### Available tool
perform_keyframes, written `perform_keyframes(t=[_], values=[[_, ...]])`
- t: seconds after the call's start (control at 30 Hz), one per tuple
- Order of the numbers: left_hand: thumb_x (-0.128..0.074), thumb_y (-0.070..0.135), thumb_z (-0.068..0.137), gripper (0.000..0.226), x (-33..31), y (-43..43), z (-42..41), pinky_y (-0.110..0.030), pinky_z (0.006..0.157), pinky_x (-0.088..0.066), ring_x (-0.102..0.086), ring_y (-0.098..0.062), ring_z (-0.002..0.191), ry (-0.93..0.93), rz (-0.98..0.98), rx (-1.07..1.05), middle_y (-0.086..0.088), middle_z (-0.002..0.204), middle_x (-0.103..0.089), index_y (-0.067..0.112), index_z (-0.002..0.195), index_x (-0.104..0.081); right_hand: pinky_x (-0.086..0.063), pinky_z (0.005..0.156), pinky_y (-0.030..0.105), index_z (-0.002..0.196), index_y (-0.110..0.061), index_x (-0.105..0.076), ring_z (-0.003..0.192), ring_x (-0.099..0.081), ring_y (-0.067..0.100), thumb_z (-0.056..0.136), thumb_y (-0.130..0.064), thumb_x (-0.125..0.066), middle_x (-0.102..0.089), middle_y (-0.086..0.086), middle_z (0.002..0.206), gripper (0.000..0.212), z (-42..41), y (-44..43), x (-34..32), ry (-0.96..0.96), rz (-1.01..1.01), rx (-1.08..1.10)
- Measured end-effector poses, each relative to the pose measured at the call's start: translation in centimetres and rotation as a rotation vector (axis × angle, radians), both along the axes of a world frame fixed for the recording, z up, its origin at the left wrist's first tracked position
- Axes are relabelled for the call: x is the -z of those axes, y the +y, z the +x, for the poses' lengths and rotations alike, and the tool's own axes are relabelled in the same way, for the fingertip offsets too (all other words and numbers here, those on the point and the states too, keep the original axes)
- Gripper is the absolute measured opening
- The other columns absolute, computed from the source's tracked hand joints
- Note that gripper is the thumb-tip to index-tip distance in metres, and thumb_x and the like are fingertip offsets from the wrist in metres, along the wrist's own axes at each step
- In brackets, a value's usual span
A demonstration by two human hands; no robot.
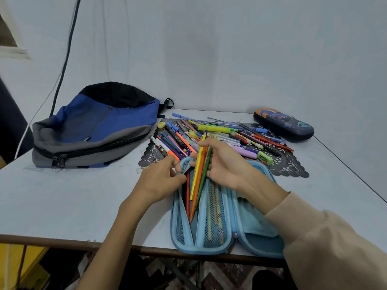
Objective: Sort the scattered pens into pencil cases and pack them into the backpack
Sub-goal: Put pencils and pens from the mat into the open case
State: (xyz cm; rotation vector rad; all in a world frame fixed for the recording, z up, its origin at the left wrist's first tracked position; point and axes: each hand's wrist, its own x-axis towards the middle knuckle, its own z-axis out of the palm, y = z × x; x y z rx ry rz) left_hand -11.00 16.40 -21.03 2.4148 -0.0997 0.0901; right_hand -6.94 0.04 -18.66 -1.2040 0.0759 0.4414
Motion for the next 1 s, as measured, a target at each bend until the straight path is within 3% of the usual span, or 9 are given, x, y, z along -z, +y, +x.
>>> perform_keyframes(t=[0.1, 0.27, 0.43, 0.53, 0.63, 0.73, 0.87, 1.0], values=[[-0.065, 0.024, 0.083, 0.013, -0.1, 0.1, 0.1, -0.033, 0.069, -0.045, -0.057, -0.015, 0.071, 0.02, -0.015, 0.004, 0.001, 0.083, -0.066, 0.021, 0.085, -0.052, -0.043, 0.1, 0.039, 0.114, -0.016, -0.055, 0.103, -0.052, 0.027, 0.09, -0.024, -0.058, -0.054, 0.016, 0.112, 0.025, 0.1, -0.4, -0.1, 0.018, -0.057, -0.071], [-0.065, 0.023, 0.082, 0.013, -0.3, 0.2, 0.2, -0.043, 0.079, -0.053, -0.065, -0.022, 0.078, 0.056, -0.024, 0.007, -0.002, 0.083, -0.068, 0.023, 0.084, -0.053, -0.045, 0.085, 0.038, 0.106, -0.011, -0.057, 0.09, -0.05, 0.021, 0.09, -0.02, -0.058, -0.05, 0.011, 0.107, 0.019, 0.0, -0.2, -0.3, 0.012, -0.127, -0.125], [-0.067, 0.022, 0.079, 0.013, -0.4, 0.3, 0.1, -0.05, 0.08, -0.054, -0.066, -0.026, 0.08, 0.078, -0.071, 0.007, -0.004, 0.081, -0.068, 0.022, 0.084, -0.054, -0.046, 0.085, 0.041, 0.091, -0.012, -0.055, 0.09, -0.05, 0.023, 0.088, -0.022, -0.06, -0.049, 0.011, 0.102, 0.012, -0.5, -0.6, -0.8, 0.008, -0.139, -0.221], [-0.064, 0.036, 0.067, 0.021, -0.7, 0.3, -0.1, -0.051, 0.079, -0.054, -0.066, -0.026, 0.078, 0.088, -0.09, 0.008, -0.003, 0.078, -0.068, 0.024, 0.081, -0.054, -0.046, 0.082, 0.041, 0.084, -0.015, -0.053, 0.079, -0.051, 0.022, 0.089, -0.019, -0.059, -0.051, 0.008, 0.085, 0.009, -1.3, -0.6, -0.8, -0.008, -0.157, -0.286], [-0.06, 0.042, 0.058, 0.029, -0.7, 0.3, -0.1, -0.051, 0.077, -0.055, -0.067, -0.026, 0.075, 0.088, -0.109, 0.009, -0.002, 0.075, -0.069, 0.023, 0.08, -0.055, -0.05, 0.074, 0.037, 0.086, -0.013, -0.053, 0.073, -0.056, 0.02, 0.089, -0.009, -0.057, -0.057, 0.007, 0.083, 0.007, -1.6, 0.0, -0.4, -0.024, -0.192, -0.305], [-0.059, 0.041, 0.058, 0.027, -0.7, 0.4, -0.1, -0.051, 0.077, -0.056, -0.067, -0.026, 0.075, 0.091, -0.11, 0.01, -0.003, 0.075, -0.069, 0.024, 0.079, -0.055, -0.053, 0.061, 0.033, 0.109, -0.02, -0.037, 0.063, -0.061, 0.016, 0.086, 0.001, -0.06, -0.063, 0.001, 0.068, 0.038, -1.8, 0.6, -0.1, -0.025, -0.173, -0.253], [-0.059, 0.04, 0.059, 0.029, -0.7, 0.4, 0.0, -0.051, 0.077, -0.056, -0.068, -0.024, 0.075, 0.099, -0.11, 0.013, -0.001, 0.074, -0.07, 0.023, 0.082, -0.055, -0.046, 0.068, 0.032, 0.085, -0.016, -0.05, 0.072, -0.054, 0.018, 0.087, -0.005, -0.057, -0.055, 0.006, 0.083, 0.013, -2.4, 0.3, -0.7, -0.026, -0.177, -0.255], [-0.058, 0.038, 0.059, 0.027, -0.6, 0.5, 0.1, -0.051, 0.078, -0.055, -0.067, -0.026, 0.075, 0.086, -0.103, 0.013, -0.003, 0.075, -0.069, 0.023, 0.081, -0.055, -0.047, 0.075, 0.03, 0.088, -0.018, -0.051, 0.073, -0.055, 0.017, 0.087, -0.009, -0.057, -0.056, 0.005, 0.085, 0.011, -2.6, -0.7, -1.1, -0.009, -0.128, -0.256]])
